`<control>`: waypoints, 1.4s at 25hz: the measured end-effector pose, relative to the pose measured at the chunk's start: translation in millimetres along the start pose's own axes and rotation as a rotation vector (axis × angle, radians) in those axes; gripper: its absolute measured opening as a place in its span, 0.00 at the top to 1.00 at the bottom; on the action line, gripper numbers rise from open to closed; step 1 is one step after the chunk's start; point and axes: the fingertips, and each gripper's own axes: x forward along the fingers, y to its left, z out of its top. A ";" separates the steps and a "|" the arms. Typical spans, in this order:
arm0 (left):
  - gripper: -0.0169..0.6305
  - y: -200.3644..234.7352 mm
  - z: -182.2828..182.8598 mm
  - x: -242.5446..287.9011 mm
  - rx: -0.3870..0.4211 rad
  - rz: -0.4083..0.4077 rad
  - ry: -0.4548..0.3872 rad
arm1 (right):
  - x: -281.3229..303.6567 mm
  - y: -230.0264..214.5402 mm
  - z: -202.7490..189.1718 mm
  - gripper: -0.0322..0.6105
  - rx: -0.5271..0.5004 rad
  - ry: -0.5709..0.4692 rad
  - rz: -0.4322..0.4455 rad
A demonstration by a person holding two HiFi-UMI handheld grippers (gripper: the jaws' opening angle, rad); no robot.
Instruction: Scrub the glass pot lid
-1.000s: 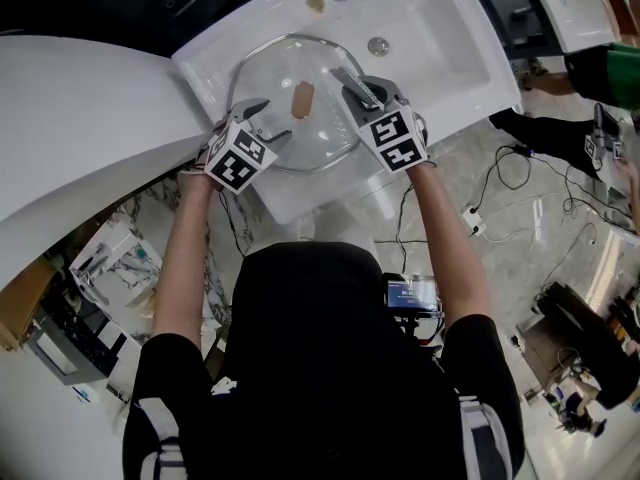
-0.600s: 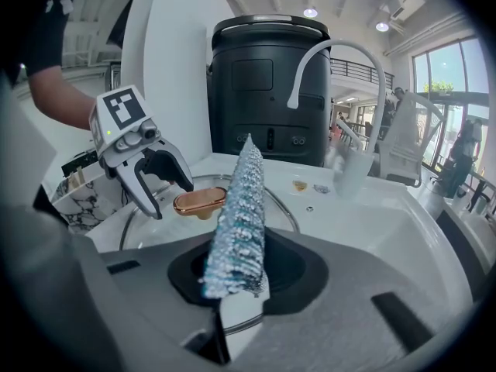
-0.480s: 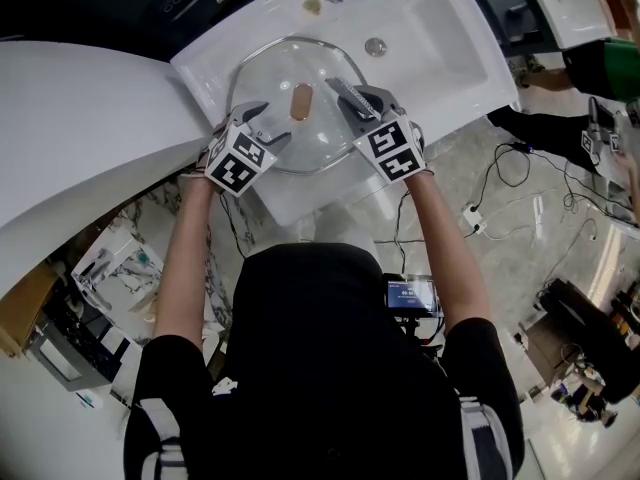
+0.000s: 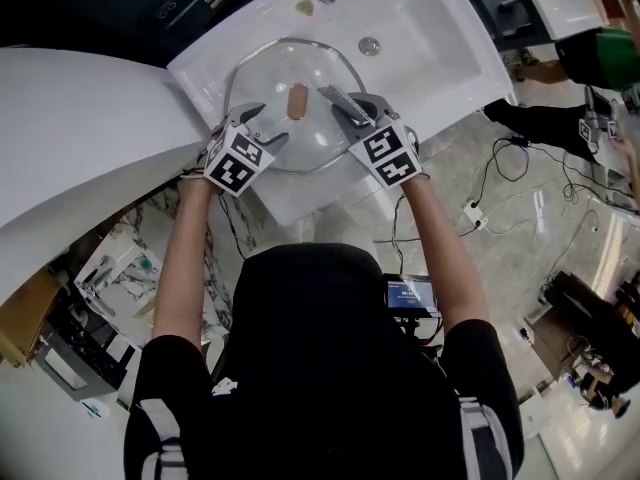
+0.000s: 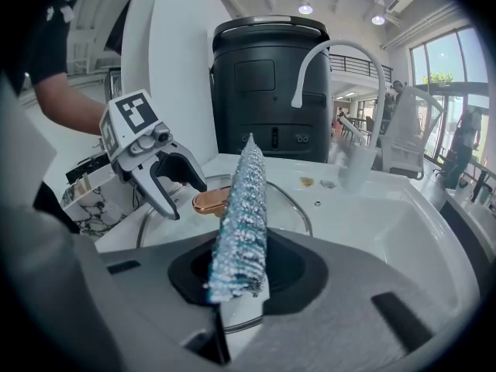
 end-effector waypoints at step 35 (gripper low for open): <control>0.78 -3.4 27.1 -47.0 -0.100 0.132 -0.228 | -45.9 33.7 13.2 0.84 0.088 0.022 -0.064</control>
